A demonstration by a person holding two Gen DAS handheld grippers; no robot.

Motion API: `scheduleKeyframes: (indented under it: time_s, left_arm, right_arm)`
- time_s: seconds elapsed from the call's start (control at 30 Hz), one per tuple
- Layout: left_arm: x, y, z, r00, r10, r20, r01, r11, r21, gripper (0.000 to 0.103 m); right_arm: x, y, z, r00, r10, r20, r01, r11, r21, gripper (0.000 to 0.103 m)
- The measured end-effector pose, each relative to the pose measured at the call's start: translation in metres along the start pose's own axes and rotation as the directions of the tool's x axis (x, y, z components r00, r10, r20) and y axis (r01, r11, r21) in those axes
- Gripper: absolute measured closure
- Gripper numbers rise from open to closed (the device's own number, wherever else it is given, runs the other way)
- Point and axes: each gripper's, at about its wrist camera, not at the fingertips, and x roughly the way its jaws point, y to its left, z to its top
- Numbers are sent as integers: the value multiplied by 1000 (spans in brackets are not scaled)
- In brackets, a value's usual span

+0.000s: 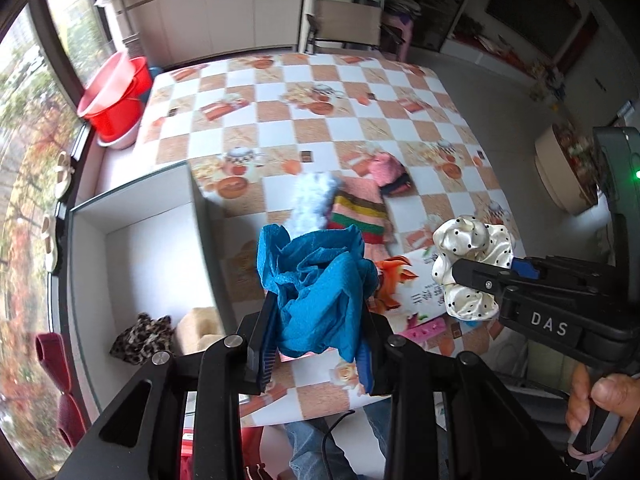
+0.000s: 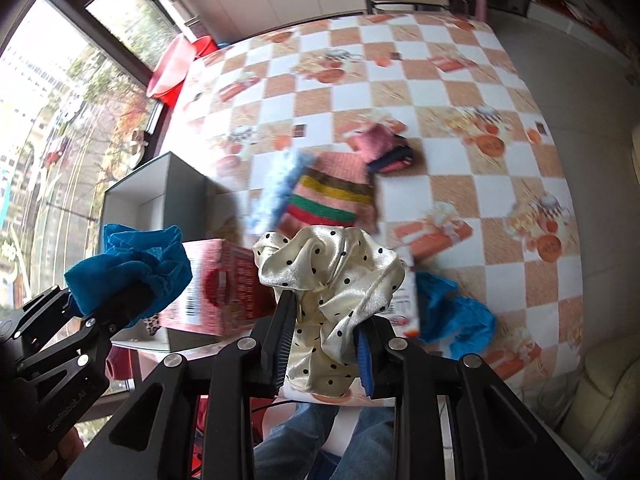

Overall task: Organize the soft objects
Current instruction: 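Carry the blue cloth and polka-dot scrunchie with both tools into the box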

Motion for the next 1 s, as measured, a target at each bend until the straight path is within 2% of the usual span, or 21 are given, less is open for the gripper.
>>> scheduleKeyframes:
  time_s: [0.47, 1.0]
  left_arm:
    - [-17, 67, -21, 999, 34, 33, -30, 991, -128, 68]
    - [-24, 138, -49, 996, 86, 25, -76, 961, -267, 68]
  right_arm:
    - [6, 74, 5, 1000, 7, -9, -8, 989, -147, 74]
    - [22, 147, 5, 999, 23, -34, -31, 960, -278, 74]
